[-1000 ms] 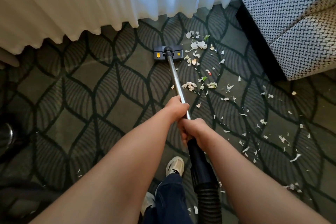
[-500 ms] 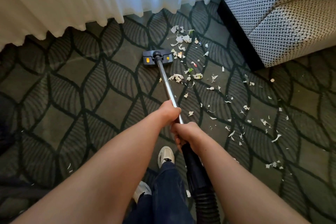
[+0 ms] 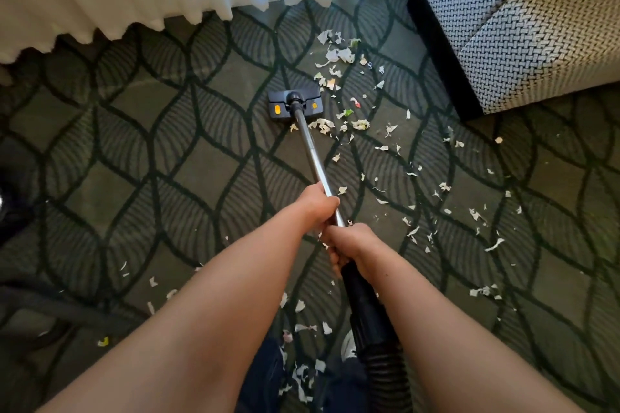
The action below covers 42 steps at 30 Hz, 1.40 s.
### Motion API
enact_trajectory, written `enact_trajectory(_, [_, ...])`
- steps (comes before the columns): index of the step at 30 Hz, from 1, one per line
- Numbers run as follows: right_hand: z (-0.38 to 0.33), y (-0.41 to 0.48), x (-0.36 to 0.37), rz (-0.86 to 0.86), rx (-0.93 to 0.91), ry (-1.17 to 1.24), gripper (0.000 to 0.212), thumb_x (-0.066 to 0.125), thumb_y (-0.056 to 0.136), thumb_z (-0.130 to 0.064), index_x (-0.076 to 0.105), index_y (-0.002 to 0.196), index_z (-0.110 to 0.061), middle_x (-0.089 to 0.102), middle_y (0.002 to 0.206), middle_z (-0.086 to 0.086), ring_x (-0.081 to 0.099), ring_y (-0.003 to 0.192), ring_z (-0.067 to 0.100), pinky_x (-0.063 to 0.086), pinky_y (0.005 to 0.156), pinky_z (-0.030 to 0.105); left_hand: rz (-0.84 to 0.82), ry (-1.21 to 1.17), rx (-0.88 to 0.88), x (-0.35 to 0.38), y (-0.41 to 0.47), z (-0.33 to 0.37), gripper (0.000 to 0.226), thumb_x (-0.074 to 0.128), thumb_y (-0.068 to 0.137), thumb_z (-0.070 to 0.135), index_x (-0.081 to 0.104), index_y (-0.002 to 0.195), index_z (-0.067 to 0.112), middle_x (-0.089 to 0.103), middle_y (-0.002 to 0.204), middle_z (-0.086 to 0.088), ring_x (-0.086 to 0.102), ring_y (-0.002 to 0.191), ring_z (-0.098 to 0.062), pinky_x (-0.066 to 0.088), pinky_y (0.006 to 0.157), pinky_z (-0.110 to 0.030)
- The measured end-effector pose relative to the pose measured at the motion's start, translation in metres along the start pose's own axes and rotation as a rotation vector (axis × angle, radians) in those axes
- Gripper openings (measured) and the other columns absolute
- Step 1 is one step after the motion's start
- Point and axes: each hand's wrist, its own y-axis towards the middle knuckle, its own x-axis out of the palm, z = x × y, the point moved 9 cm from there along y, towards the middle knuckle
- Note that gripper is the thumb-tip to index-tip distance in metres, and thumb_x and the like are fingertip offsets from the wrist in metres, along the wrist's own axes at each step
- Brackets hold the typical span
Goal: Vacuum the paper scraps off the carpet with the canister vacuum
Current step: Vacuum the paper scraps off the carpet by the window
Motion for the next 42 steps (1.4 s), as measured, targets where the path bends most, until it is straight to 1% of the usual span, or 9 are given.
enact_trajectory(3, [0.012, -0.004, -0.02, -0.004, -0.012, -0.051, 0.019, 0.053, 0.086, -0.005, 0.049, 0.068, -0.005, 0.043, 0.037, 0.007, 0.038, 0.025, 0.018, 0.036, 0.035, 0.019, 0.01, -0.005, -0.03, 0.022, -0.01, 0.0, 0.009, 0.051, 0.093, 0.015, 0.056, 0.1, 0.014, 0.065, 0.097, -0.011, 0.066, 0.091, -0.03, 0.055, 0.071, -0.036])
enact_trajectory(10, [0.045, -0.005, -0.066, 0.009, -0.014, -0.123, 0.018, 0.051, 0.084, -0.007, 0.05, 0.066, -0.004, 0.043, 0.034, 0.006, 0.038, 0.025, 0.018, 0.035, 0.036, 0.017, 0.029, -0.036, -0.047, 0.07, -0.032, 0.004, 0.007, 0.051, 0.093, 0.015, 0.056, 0.098, 0.013, 0.064, 0.098, -0.01, 0.066, 0.098, -0.03, 0.057, 0.085, -0.043])
enact_trajectory(17, [0.073, -0.009, -0.105, 0.0, -0.006, -0.122, 0.01, 0.05, 0.082, -0.001, 0.048, 0.072, -0.003, 0.042, 0.033, 0.007, 0.036, 0.024, 0.018, 0.035, 0.034, 0.019, 0.038, -0.062, -0.089, 0.115, -0.048, 0.005, 0.02, 0.053, 0.093, 0.015, 0.056, 0.109, 0.005, 0.066, 0.107, -0.016, 0.067, 0.096, -0.032, 0.059, 0.08, -0.047])
enact_trajectory(25, [0.105, -0.027, -0.131, -0.005, 0.022, -0.092, 0.022, 0.051, 0.082, 0.001, 0.048, 0.061, -0.004, 0.041, 0.037, 0.008, 0.034, 0.027, 0.017, 0.034, 0.034, 0.018, -0.008, -0.102, -0.118, 0.156, -0.066, -0.002, 0.021, 0.051, 0.094, 0.009, 0.054, 0.114, 0.003, 0.065, 0.105, -0.017, 0.068, 0.088, -0.034, 0.06, 0.067, -0.044])
enact_trajectory(29, [0.122, -0.032, -0.142, -0.006, 0.068, -0.112, 0.017, 0.053, 0.082, 0.0, 0.051, 0.065, -0.004, 0.043, 0.039, 0.006, 0.037, 0.032, 0.018, 0.035, 0.037, 0.019, -0.031, -0.072, -0.141, 0.171, -0.075, -0.004, 0.019, 0.052, 0.092, 0.01, 0.055, 0.11, 0.005, 0.067, 0.107, -0.019, 0.07, 0.089, -0.036, 0.06, 0.071, -0.049])
enact_trajectory(32, [0.129, -0.032, -0.148, -0.019, 0.085, -0.12, 0.017, 0.052, 0.082, 0.0, 0.049, 0.066, -0.006, 0.043, 0.041, 0.007, 0.037, 0.035, 0.018, 0.034, 0.038, 0.019, -0.059, -0.068, -0.149, 0.18, -0.077, -0.003, 0.014, 0.051, 0.091, 0.011, 0.051, 0.105, 0.009, 0.067, 0.098, -0.016, 0.069, 0.076, -0.03, 0.061, 0.061, -0.041])
enact_trajectory(36, [0.138, -0.031, -0.148, -0.031, 0.097, -0.1, 0.011, 0.052, 0.082, -0.001, 0.048, 0.073, -0.006, 0.043, 0.04, 0.006, 0.039, 0.033, 0.017, 0.034, 0.036, 0.019, -0.107, -0.071, -0.228, 0.189, -0.075, -0.013, 0.036, 0.058, 0.088, 0.019, 0.041, 0.118, 0.007, 0.067, 0.091, -0.012, 0.068, 0.071, -0.023, 0.057, 0.051, -0.031])
enact_trajectory(39, [0.134, -0.031, -0.147, -0.005, 0.049, -0.1, 0.01, 0.053, 0.083, -0.001, 0.05, 0.074, -0.005, 0.044, 0.038, 0.004, 0.039, 0.028, 0.015, 0.035, 0.035, 0.02, -0.092, -0.005, -0.228, 0.186, -0.071, -0.012, 0.017, 0.063, 0.088, 0.019, 0.055, 0.09, 0.004, 0.062, 0.074, -0.008, 0.067, 0.071, -0.024, 0.06, 0.063, -0.035])
enact_trajectory(42, [0.128, -0.036, -0.145, 0.014, -0.013, -0.143, 0.006, 0.054, 0.084, -0.004, 0.053, 0.078, -0.003, 0.047, 0.04, 0.005, 0.041, 0.029, 0.017, 0.036, 0.037, 0.022, -0.067, 0.045, -0.216, 0.181, -0.073, -0.006, 0.016, 0.063, 0.085, 0.018, 0.056, 0.081, 0.004, 0.065, 0.074, -0.01, 0.072, 0.081, -0.03, 0.061, 0.072, -0.043])
